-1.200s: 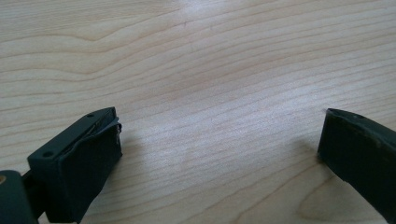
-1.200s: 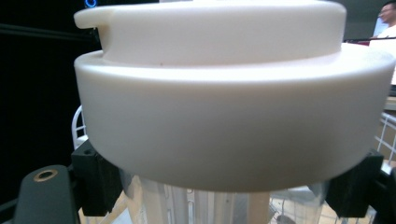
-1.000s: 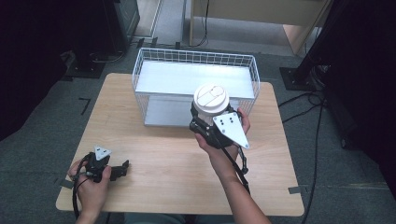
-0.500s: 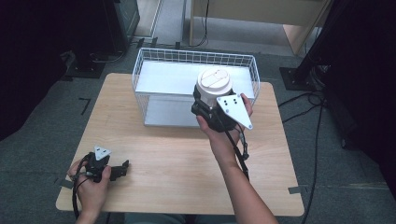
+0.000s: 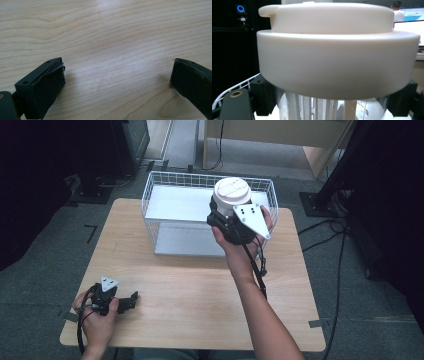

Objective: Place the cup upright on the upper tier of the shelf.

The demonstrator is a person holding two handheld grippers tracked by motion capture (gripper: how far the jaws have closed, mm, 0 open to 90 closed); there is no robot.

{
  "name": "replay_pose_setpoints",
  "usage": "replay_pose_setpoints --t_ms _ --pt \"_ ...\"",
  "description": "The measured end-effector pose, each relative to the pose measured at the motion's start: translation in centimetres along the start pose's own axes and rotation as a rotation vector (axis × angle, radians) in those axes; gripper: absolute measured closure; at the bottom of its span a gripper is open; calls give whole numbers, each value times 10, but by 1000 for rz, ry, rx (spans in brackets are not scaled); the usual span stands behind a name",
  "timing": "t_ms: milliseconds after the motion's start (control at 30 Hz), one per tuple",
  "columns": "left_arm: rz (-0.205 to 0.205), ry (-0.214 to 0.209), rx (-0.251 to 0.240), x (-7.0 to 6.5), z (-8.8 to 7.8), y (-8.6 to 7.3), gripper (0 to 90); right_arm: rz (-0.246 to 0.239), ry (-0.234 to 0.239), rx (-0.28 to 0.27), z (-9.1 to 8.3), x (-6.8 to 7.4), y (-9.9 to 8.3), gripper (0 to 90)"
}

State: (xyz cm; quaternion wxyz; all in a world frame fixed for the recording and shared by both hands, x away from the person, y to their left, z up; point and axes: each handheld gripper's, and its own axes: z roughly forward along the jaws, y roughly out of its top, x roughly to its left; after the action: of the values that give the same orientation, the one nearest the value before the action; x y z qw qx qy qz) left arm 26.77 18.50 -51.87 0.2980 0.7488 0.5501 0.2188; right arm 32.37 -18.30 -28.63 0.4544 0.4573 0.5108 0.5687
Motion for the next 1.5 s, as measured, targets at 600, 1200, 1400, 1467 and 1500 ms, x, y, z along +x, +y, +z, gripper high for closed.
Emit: replay_pose_setpoints --t_ms 600,1200,1400,1467,1500 --pt "-8 -6 -3 0 0 0 0 -6 -74 24 56 -14 0 154" --pt "9 6 7 -2 0 0 0 -16 -99 17 102 -3 -9 155" --pt "9 6 7 -2 0 0 0 -34 -78 -12 116 8 -15 158" --pt "9 6 7 -2 0 0 0 -32 -79 -26 119 9 -17 158" --pt "10 5 7 -1 0 0 0 -27 -81 -28 121 10 -18 158"
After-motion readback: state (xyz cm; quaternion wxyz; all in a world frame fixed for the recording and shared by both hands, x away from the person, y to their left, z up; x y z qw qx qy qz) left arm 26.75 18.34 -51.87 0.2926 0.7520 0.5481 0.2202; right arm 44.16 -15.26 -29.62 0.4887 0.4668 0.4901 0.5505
